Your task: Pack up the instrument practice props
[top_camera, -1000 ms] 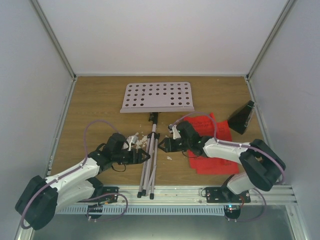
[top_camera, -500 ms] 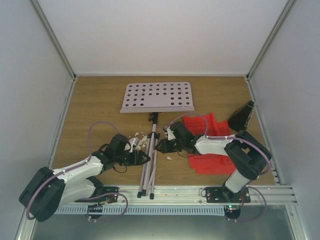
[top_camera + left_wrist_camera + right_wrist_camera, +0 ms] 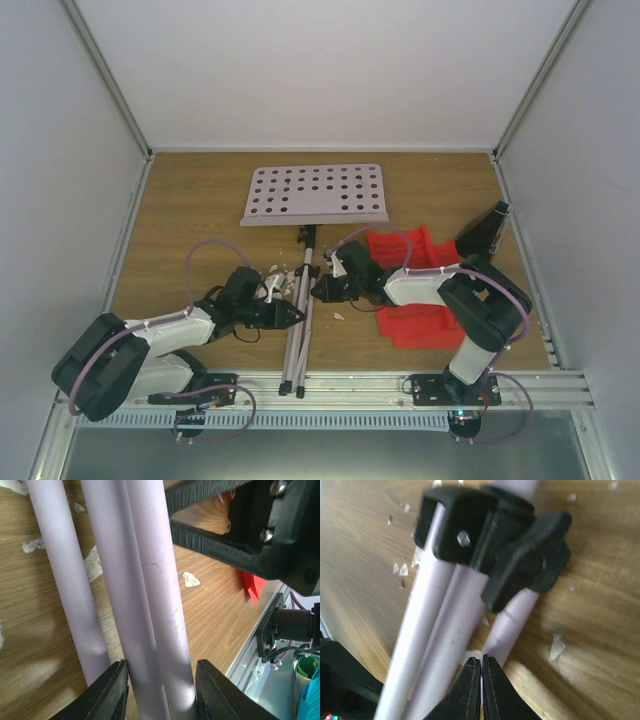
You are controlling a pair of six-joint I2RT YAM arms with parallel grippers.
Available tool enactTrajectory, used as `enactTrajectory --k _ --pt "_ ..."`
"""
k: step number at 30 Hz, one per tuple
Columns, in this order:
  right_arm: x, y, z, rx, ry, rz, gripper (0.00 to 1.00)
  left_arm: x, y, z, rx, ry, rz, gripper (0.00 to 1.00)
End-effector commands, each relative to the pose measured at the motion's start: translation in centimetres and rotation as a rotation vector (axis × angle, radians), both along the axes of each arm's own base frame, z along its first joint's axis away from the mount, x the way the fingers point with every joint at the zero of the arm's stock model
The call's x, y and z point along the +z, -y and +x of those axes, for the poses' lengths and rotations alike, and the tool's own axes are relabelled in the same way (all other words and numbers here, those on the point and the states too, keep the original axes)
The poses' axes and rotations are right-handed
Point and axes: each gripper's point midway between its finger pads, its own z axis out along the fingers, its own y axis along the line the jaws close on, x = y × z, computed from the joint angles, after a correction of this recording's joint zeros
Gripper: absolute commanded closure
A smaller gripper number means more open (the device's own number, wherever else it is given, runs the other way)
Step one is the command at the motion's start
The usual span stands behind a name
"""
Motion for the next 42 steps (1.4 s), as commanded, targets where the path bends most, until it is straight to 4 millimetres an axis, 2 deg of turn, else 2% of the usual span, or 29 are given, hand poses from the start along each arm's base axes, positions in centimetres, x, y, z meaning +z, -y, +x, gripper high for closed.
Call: enactTrajectory --k 1,7,13,25,30,32,37,40,42 --pt "1.4 -0.9 2.4 -0.044 0.074 0.021 0.95 -1.3 0.0 0.2 0.005 0.009 0.023 0.63" --pt "1.1 -1.1 3.7 -0.046 0.076 0.029 0.97 -1.0 1.7 1.0 -0.020 0.018 0.002 0.69" --pt "1.2 0.1 5.6 -0.090 0.098 0.030 0.97 -0.9 3.0 2.1 -0.019 0.037 0.007 0.72" --pt "1.9 1.3 9.9 -0.108 0.175 0.014 0.97 0.5 5.3 7.2 0.047 0.133 0.013 0.75" --pt "2.6 1.8 10.8 -0.112 0.204 0.004 0.96 0.8 6.2 8.2 0.030 0.147 0.017 0.74" --pt "3.0 2.2 10.9 -0.120 0.214 -0.006 0.94 1.0 6.1 8.4 0.032 0.155 0.026 0.70" --pt "4.4 4.1 10.8 -0.140 0.262 -0.058 0.83 2.9 5.1 8.7 0.062 0.210 0.057 0.51" --pt "5.2 5.9 10.3 -0.151 0.297 -0.104 0.69 4.7 4.4 8.9 0.081 0.257 0.070 0.38" --pt "6.0 7.0 9.8 -0.148 0.327 -0.134 0.52 5.7 3.8 9.0 0.087 0.287 0.074 0.30"
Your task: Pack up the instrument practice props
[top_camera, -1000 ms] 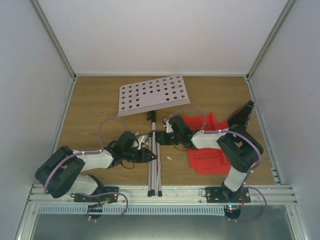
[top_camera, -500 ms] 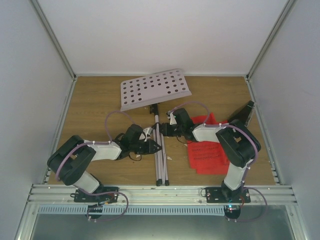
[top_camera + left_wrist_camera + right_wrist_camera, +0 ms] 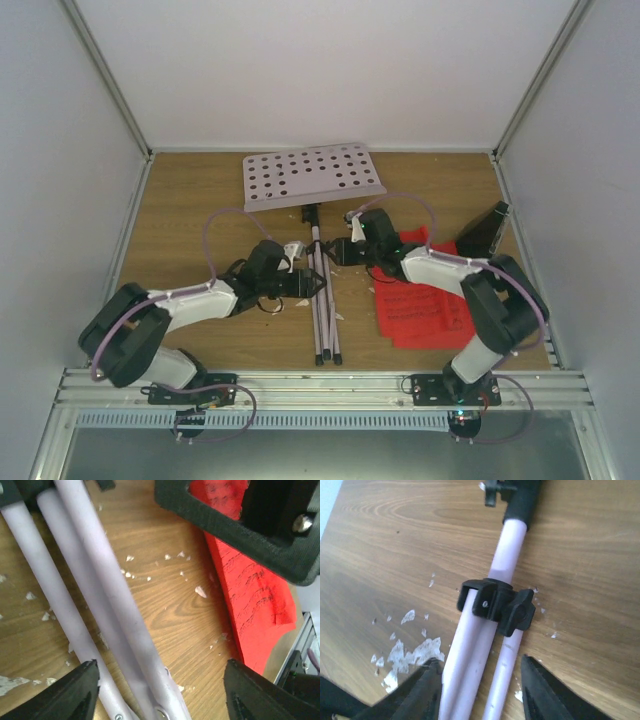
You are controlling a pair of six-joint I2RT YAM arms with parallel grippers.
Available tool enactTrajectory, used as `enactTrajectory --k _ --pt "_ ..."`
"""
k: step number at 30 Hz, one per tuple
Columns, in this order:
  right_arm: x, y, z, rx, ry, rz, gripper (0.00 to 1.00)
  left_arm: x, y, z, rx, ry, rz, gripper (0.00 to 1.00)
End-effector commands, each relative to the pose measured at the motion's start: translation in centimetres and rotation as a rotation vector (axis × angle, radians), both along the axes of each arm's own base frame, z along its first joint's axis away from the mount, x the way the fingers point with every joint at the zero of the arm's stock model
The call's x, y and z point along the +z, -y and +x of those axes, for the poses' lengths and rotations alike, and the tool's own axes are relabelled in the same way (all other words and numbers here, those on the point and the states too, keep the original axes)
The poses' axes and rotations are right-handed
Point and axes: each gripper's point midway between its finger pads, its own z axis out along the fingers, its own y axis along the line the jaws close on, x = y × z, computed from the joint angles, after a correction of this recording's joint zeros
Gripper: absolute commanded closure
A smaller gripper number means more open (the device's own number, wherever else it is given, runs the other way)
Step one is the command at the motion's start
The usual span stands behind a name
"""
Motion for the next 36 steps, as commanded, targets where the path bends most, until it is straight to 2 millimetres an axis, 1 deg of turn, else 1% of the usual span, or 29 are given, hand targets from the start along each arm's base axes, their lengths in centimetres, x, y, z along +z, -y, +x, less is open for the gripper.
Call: enactTrajectory --k 1,2,4,6,8,9,11,13,14,16,17,18,19,20,21,22,23,25,27,28,29,32,36 --pt "1.8 3.2 -0.6 -0.020 0.077 -0.096 0.45 3.5 -0.9 1.2 0.022 0.133 0.015 0.27" --pt "3.0 4.0 -0.6 -0.030 0.101 -0.096 0.38 4.3 -1.1 1.4 0.020 0.152 0.012 0.24" --pt "4.9 5.9 -0.3 -0.061 0.145 -0.087 0.28 6.1 -1.2 1.8 0.006 0.202 0.002 0.19" --pt "6.9 8.6 0.5 -0.109 0.220 -0.092 0.20 7.9 -1.8 3.0 0.007 0.260 0.010 0.14" --pt "8.9 11.4 1.4 -0.157 0.306 -0.112 0.12 9.6 -3.4 5.0 0.045 0.317 0.024 0.12" --pt "9.8 13.0 1.9 -0.187 0.347 -0.125 0.10 9.9 -4.5 6.0 0.073 0.320 0.033 0.10" --pt "10.8 15.6 2.5 -0.228 0.426 -0.155 0.07 10.8 -7.3 8.2 0.144 0.341 0.029 0.10" --pt "11.9 18.1 3.2 -0.275 0.511 -0.172 0.06 12.1 -10.0 10.3 0.222 0.411 0.025 0.09" --pt "11.6 19.3 3.1 -0.298 0.535 -0.185 0.05 12.4 -11.4 11.1 0.261 0.435 0.038 0.09" --pt "12.4 22.1 3.2 -0.365 0.604 -0.196 0.05 13.1 -15.1 12.6 0.366 0.476 0.061 0.08" --pt "12.9 23.2 3.1 -0.388 0.636 -0.193 0.05 13.3 -16.9 13.1 0.420 0.490 0.065 0.08" --pt "13.4 25.1 2.9 -0.431 0.668 -0.201 0.05 13.3 -18.9 13.2 0.475 0.502 0.069 0.07" --pt "13.9 26.2 2.7 -0.461 0.706 -0.208 0.05 13.6 -21.4 13.5 0.547 0.522 0.080 0.07" --pt "14.4 27.4 2.3 -0.491 0.743 -0.218 0.05 13.9 -23.1 13.4 0.605 0.550 0.098 0.07" --pt "15.4 28.4 2.0 -0.531 0.804 -0.230 0.05 14.3 -25.1 13.3 0.675 0.589 0.135 0.06" --pt "15.3 29.3 1.6 -0.561 0.829 -0.247 0.05 14.6 -26.7 12.9 0.737 0.628 0.183 0.05" --pt "15.6 29.9 1.0 -0.584 0.874 -0.266 0.05 14.7 -28.0 12.4 0.792 0.669 0.239 0.04" --pt "15.1 30.7 0.2 -0.617 0.927 -0.305 0.04 14.5 -30.2 11.0 0.876 0.750 0.359 0.02" --pt "14.1 31.1 -0.4 -0.632 0.949 -0.336 0.04 13.5 -32.2 9.6 0.958 0.791 0.450 0.01" --pt "13.8 31.3 -0.6 -0.638 0.959 -0.347 0.04 12.9 -32.7 9.0 0.983 0.804 0.477 0.01" --pt "13.3 31.5 -0.7 -0.648 0.960 -0.354 0.05 12.2 -32.8 8.6 0.983 0.816 0.488 0.01" --pt "12.6 32.0 -1.2 -0.679 0.984 -0.374 0.04 10.4 -31.6 8.0 0.911 0.847 0.482 0.01" --pt "11.7 32.4 -1.4 -0.701 0.979 -0.399 0.04 8.3 -31.4 7.8 0.885 0.838 0.491 0.01"
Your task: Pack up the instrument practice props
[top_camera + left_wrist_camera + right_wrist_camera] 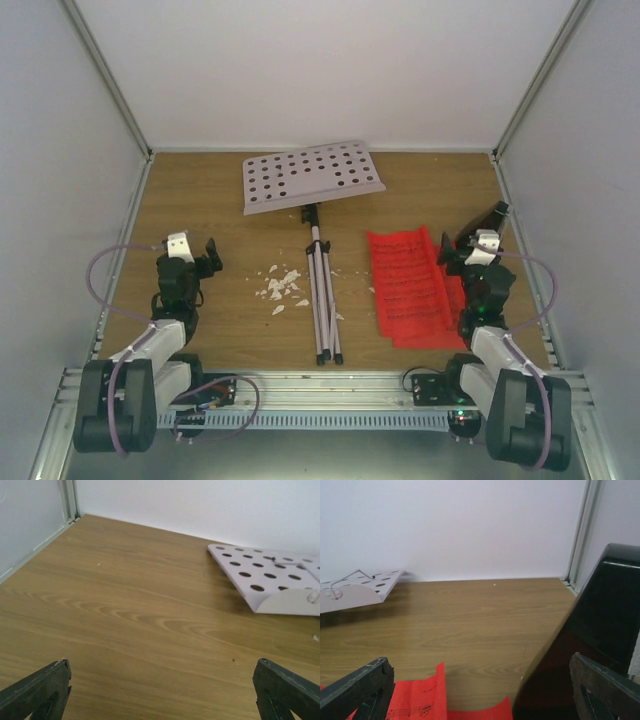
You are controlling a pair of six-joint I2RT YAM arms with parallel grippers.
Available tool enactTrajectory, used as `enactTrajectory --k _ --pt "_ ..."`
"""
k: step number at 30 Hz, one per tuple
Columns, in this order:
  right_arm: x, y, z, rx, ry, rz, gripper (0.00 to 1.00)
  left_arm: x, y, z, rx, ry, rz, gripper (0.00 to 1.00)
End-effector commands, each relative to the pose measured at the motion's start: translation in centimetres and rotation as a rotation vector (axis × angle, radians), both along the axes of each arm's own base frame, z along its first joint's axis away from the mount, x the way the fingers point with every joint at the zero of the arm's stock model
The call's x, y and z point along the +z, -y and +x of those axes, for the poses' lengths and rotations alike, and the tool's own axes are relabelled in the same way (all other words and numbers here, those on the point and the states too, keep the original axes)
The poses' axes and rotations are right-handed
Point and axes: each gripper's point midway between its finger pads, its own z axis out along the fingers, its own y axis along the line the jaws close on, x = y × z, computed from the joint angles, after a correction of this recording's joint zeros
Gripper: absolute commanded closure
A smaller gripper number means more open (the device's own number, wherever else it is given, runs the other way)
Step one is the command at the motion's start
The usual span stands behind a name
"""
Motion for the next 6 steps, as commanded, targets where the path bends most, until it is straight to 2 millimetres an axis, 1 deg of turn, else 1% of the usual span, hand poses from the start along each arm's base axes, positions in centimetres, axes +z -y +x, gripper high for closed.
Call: enactTrajectory --k 1,3,6 --pt "2.57 1.21 -0.02 -0.061 0.129 -0.062 0.04 2.46 -0.31 0.72 0.001 0.140 0.081 0.01" --pt "2.39 1.07 0.06 -0.053 0.133 -0.063 0.04 2.13 -0.05 0.96 -0.017 0.136 0.089 0.01" --pt "2.08 1.23 0.05 -0.061 0.136 -0.071 0.04 2.47 0.12 1.62 -0.027 0.141 0.076 0.01"
